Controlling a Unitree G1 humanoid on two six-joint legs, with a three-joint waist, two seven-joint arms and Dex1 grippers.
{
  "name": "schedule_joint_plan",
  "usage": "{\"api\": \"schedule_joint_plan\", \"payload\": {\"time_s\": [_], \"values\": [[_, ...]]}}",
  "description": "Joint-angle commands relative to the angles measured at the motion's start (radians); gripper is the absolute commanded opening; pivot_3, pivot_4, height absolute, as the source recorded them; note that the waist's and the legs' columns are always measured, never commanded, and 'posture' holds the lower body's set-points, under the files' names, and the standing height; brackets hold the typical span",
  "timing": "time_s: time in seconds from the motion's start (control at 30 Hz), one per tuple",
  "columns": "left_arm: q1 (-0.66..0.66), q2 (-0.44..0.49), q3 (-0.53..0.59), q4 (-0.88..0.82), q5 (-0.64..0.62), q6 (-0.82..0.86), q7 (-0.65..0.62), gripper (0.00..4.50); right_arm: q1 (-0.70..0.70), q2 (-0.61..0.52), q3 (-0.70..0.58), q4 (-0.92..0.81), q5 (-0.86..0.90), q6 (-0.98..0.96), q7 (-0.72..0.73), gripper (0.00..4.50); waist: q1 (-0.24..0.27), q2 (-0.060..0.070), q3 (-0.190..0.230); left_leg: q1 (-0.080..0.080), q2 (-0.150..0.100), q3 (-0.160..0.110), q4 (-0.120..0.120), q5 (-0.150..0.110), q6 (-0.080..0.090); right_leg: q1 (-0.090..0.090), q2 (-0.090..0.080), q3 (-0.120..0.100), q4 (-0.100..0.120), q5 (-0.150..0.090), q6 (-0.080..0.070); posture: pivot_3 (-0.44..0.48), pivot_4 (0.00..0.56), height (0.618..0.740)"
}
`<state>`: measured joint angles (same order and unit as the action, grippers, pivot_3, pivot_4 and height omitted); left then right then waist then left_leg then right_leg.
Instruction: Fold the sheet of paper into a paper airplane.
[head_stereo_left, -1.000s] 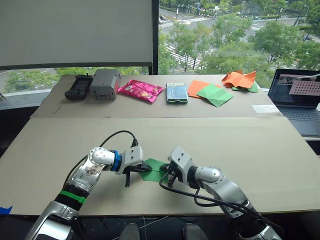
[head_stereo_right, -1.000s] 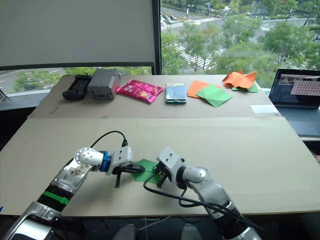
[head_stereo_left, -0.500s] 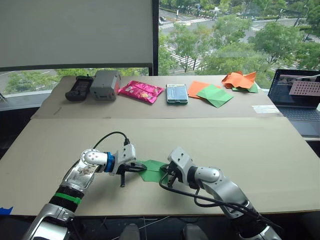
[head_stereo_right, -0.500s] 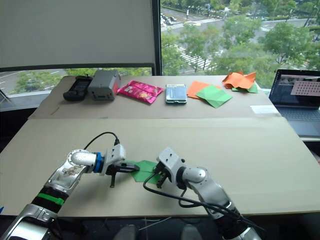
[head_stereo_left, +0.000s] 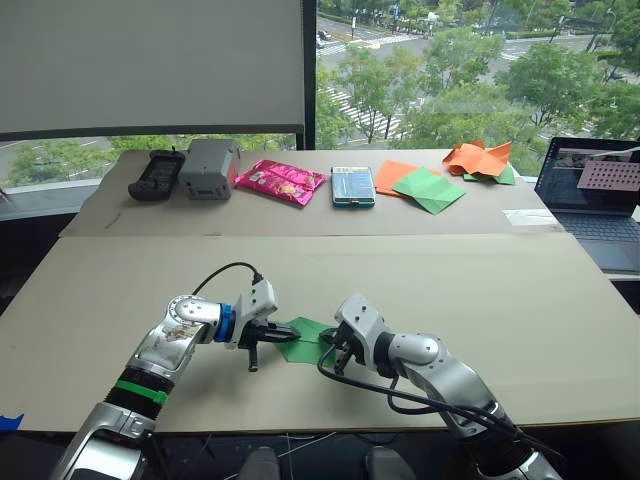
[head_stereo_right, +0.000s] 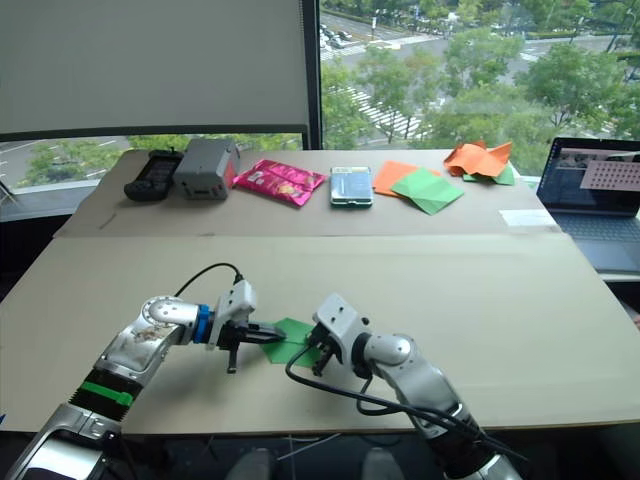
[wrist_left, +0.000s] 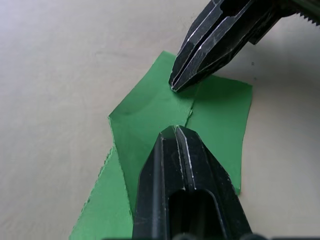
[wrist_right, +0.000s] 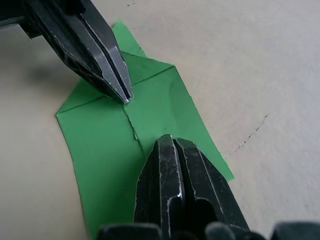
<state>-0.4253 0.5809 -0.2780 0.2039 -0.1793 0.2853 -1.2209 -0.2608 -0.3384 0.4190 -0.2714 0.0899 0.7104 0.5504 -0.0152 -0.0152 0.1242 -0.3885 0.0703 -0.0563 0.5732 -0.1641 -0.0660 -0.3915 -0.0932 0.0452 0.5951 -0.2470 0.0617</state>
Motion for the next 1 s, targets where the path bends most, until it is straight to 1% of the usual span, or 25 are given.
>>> {"api": "schedule_joint_plan", "payload": {"time_s": [0.03, 0.27, 0.47, 0.77, 0.87, 1.0], "values": [[-0.005, 0.001, -0.024, 0.058, 0.058, -0.062, 0.015, 0.0, 0.019, -0.013, 0.01, 0.037, -0.019, 0.063, -0.014, 0.02, 0.0, 0.0, 0.0, 0.0, 0.0, 0.0, 0.0, 0.0, 0.0, 0.0, 0.0, 0.0, 0.0, 0.0, 0.0, 0.0, 0.15, 0.718], [0.003, 0.01, -0.026, 0.078, 0.059, -0.07, 0.002, 0.0, 0.025, -0.015, 0.01, 0.025, -0.014, 0.075, -0.017, 0.02, 0.001, 0.002, -0.001, 0.0, 0.0, 0.0, 0.0, 0.0, 0.0, 0.0, -0.001, 0.0, 0.0, 0.0, 0.0, 0.0, 0.15, 0.718], [-0.021, -0.026, 0.018, 0.044, -0.028, 0.04, -0.012, 0.0, 0.023, -0.012, 0.013, 0.028, -0.014, 0.076, -0.016, 0.02, 0.001, 0.002, -0.001, 0.0, 0.0, 0.0, 0.0, 0.0, 0.0, 0.0, -0.001, 0.0, 0.0, 0.0, 0.0, 0.0, 0.15, 0.718], [-0.035, -0.012, -0.041, 0.133, 0.071, -0.016, -0.003, 0.0, 0.016, -0.009, 0.017, 0.025, -0.014, 0.083, -0.016, 0.02, 0.001, 0.002, -0.002, 0.0, 0.0, 0.0, 0.0, 0.0, 0.0, 0.0, -0.001, 0.0, 0.0, 0.0, 0.0, 0.0, 0.15, 0.718], [-0.033, -0.005, -0.038, 0.149, 0.075, -0.024, -0.006, 0.0, 0.017, -0.009, 0.02, 0.02, -0.014, 0.087, -0.017, 0.02, 0.002, 0.002, -0.003, 0.0, 0.0, 0.0, 0.0, 0.0, 0.0, 0.001, -0.001, 0.0, -0.001, 0.0, 0.0, 0.0, 0.15, 0.718], [-0.02, 0.026, -0.032, 0.159, 0.079, -0.033, -0.019, 0.0, 0.018, -0.007, 0.021, 0.015, -0.012, 0.092, -0.018, 0.02, 0.0, 0.002, -0.004, 0.001, 0.0, 0.0, 0.0, 0.0, 0.0, 0.0, -0.001, 0.0, 0.0, 0.0, 0.0, 0.0, 0.15, 0.718]]}}
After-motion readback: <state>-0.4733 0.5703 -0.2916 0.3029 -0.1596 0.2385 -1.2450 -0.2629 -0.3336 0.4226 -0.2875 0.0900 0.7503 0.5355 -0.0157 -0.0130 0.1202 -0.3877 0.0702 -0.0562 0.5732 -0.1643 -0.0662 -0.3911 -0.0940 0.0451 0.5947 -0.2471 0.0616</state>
